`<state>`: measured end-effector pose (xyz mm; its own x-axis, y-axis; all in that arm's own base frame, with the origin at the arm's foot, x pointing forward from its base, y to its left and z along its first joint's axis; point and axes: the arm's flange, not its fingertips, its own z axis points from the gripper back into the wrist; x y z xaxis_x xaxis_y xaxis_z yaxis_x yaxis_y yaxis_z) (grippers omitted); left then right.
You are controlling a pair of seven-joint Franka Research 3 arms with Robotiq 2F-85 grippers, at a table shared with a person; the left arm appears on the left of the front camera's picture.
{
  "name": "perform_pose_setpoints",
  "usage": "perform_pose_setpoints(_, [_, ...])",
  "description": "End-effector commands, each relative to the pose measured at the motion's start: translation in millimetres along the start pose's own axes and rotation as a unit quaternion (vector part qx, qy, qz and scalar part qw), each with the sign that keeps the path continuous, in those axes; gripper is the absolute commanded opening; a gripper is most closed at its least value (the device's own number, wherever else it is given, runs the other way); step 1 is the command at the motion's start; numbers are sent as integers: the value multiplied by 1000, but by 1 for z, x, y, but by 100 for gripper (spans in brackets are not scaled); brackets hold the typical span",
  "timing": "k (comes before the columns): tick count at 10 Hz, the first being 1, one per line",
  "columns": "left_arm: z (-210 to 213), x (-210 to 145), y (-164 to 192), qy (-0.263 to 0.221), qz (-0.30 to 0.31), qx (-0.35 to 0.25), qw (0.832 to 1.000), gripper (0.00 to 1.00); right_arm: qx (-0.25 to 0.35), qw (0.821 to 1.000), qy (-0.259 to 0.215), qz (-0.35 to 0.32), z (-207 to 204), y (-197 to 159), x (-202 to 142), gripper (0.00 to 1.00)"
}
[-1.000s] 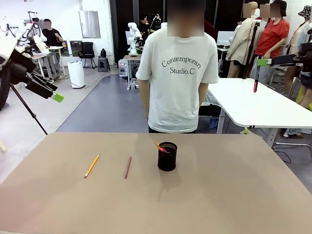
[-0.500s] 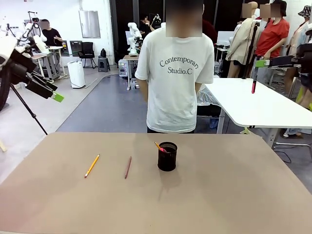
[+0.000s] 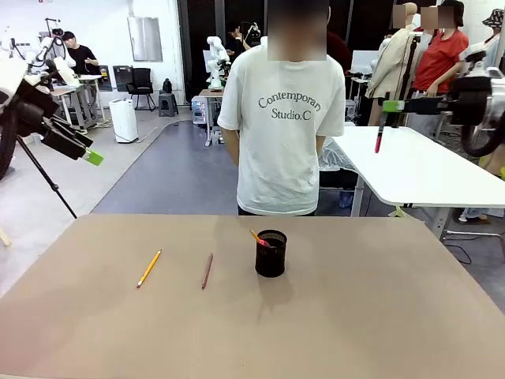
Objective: Place the pens into the pen holder.
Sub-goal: Pick up a writing instrument from the table and place it into the Pen holder.
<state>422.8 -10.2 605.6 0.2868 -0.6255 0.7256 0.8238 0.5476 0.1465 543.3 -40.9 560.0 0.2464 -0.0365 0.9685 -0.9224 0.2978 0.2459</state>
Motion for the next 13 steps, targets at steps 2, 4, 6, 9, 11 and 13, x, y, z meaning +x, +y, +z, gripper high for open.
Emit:
perform_pose_setpoints(2, [1,0,1,-10,-1,-3,1000,100,87,996,-7,29,-48,18,-42,0])
perform_pose_setpoints(4, [1,0,1,-10,-1,-3,1000,100,134,989,-6,59,-73,37,-74,0])
perform_pose_setpoints(6, [1,0,1,-10,-1,-3,1000,100,176,979,6,104,-93,50,-101,0])
perform_pose_setpoints(9, [1,0,1,-10,-1,-3,1000,100,195,969,15,153,-113,48,-126,0])
perform_pose_setpoints(11, [1,0,1,-10,-1,-3,1000,100,176,977,29,119,-110,29,-117,0])
perform_pose_setpoints(13, [1,0,1,-10,-1,-3,1000,100,193,971,18,138,-111,50,-127,0])
